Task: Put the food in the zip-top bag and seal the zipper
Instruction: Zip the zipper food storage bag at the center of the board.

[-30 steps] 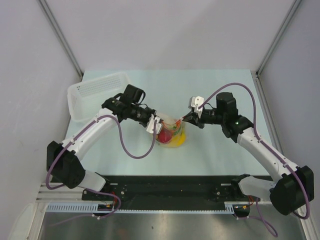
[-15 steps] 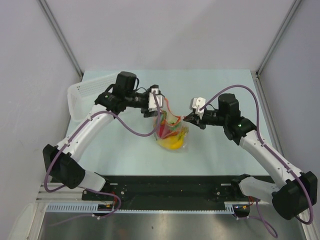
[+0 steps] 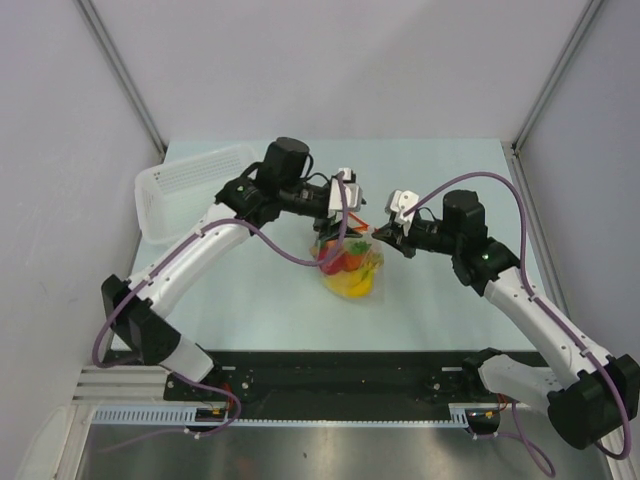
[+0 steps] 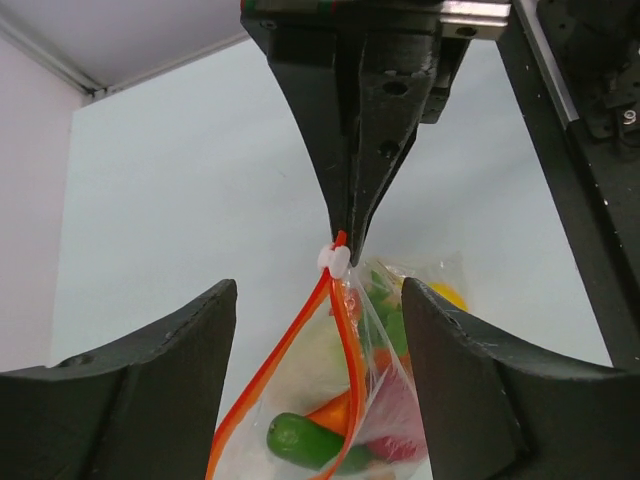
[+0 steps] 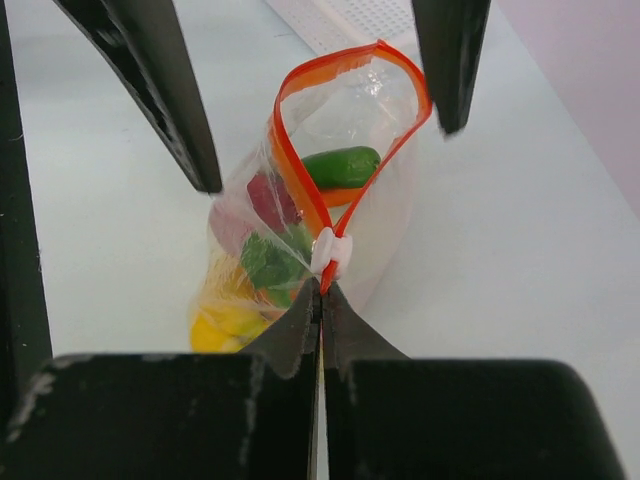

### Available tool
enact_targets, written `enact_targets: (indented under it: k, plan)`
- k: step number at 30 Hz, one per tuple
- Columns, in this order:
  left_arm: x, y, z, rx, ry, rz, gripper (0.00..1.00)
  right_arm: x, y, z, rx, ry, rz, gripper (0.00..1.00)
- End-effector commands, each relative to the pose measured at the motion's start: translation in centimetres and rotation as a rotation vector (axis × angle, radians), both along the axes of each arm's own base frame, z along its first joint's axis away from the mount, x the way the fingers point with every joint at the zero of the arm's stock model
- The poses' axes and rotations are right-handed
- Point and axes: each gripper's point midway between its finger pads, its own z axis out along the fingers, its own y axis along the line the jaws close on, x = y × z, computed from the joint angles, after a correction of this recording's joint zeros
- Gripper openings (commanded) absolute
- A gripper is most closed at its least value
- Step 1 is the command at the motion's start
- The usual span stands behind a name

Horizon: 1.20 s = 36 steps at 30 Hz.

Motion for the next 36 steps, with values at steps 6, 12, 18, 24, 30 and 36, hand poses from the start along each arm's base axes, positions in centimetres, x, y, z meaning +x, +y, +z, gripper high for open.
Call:
enact_targets:
  k: [6,12,18,24,30,36]
  plan:
    - [-0.3,-2.2,-1.6,0.048,0.041,-0.068,0.58,-0.6,0.5,3.0,0.030,-0.130,0.022,0.00]
    - [-0.4,-2.8,-1.6,0.036,0.043,-0.094,0.46,-0.6,0.5,2.9,0.021,-0.145,0.024,0.00]
    - [-1.6,-2.7,-0.4,0.004,0.029,-0.142,0.46,-0.6,0.6,2.7,0.017,-0.138,0.028,0.00]
    - [-1.6,-2.7,-0.8,0.017,0.028,-0.144,0.31,-0.5,0.7,2.7,0.019,-0.142,0.028,0.00]
    - [-0.4,-1.9,-2.6,0.077,0.045,-0.106,0.14,-0.5,0.4,2.7,0.013,-0.142,0.015,0.00]
    - [1.5,-0.1,-4.9,0.140,0.063,-0.056,0.13,-0.6,-0.1,2.7,0.000,-0.146,0.002,0.00]
